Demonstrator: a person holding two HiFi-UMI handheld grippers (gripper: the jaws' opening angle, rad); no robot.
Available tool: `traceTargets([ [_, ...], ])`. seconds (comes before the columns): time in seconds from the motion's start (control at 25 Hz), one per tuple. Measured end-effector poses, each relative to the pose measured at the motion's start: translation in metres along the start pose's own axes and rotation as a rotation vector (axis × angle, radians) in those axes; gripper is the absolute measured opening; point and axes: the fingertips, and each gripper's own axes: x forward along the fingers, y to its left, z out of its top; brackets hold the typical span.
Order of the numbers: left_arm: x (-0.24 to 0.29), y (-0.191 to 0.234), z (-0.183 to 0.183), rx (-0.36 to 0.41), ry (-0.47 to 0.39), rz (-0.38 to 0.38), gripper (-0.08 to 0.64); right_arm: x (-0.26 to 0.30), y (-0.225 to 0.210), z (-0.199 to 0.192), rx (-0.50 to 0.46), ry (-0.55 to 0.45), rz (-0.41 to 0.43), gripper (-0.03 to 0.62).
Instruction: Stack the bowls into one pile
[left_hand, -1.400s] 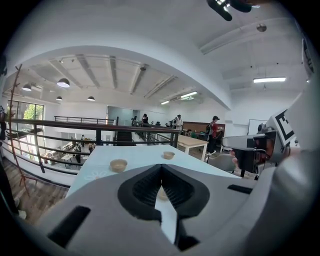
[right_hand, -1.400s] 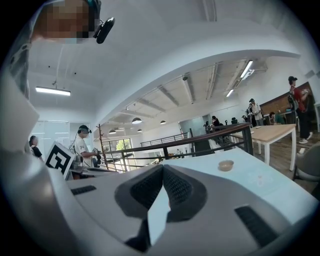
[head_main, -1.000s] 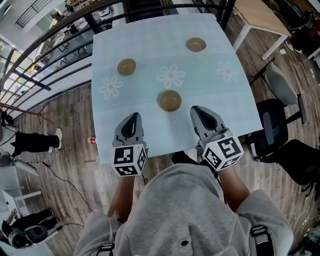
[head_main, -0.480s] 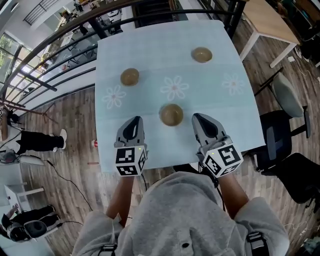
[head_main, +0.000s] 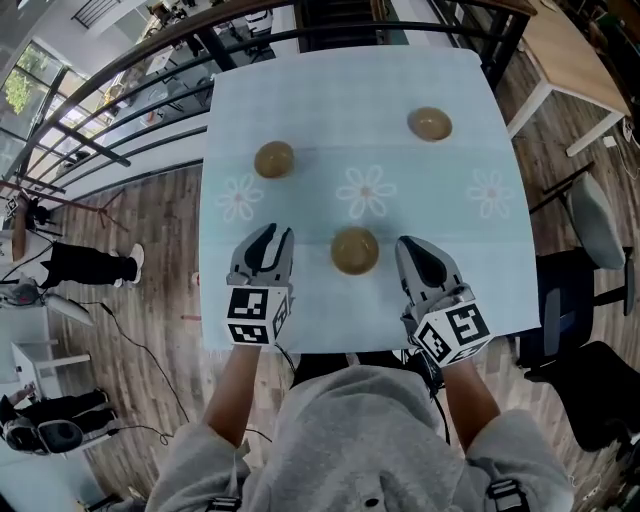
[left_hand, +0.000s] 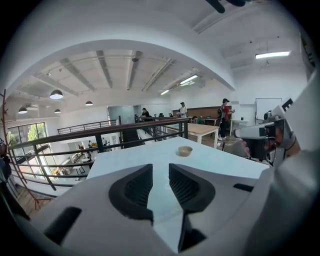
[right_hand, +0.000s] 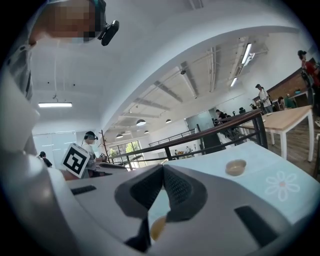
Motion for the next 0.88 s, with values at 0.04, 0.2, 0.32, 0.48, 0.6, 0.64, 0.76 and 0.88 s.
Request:
traceTargets([
  [0.04, 0.005, 0.003, -0.001, 0.003, 0.003, -0.003, 0.107, 0.003, -0.003, -0.003, 0.005, 0.011, -0.002, 0.026],
  [0.2, 0.025, 0.022, -0.004, 0.044, 0.011, 0.005, 0.12, 0.015, -0.008, -0.012, 0.024, 0.032, -0.01, 0.026],
  [0.32, 0.042, 0.039, -0.009, 0.061, 0.013, 0.03, 0.12, 0.027, -0.011, -0.018, 0.015, 0.045, -0.015, 0.026],
  [0.48, 0.066, 0.053, -0.019, 0.094, 0.032, 0.022, 0.12, 0.042, -0.017, -0.031, 0.036, 0.063, -0.026, 0.026],
  [0.6, 0.081, 0.058, -0.028, 0.122, 0.052, 0.016, 0.12, 0.051, -0.022, -0.04, 0.041, 0.074, -0.029, 0.026],
  [0.64, 0.087, 0.06, -0.03, 0.139, 0.057, 0.016, 0.12, 0.054, -0.024, -0.043, 0.043, 0.078, -0.03, 0.026],
  [0.76, 0.105, 0.067, -0.036, 0.182, 0.067, 0.014, 0.12, 0.066, -0.032, -0.05, 0.046, 0.088, -0.036, 0.026],
  [0.88, 0.121, 0.076, -0.046, 0.198, 0.086, 0.005, 0.12, 0.077, -0.036, -0.058, 0.05, 0.101, -0.045, 0.026],
])
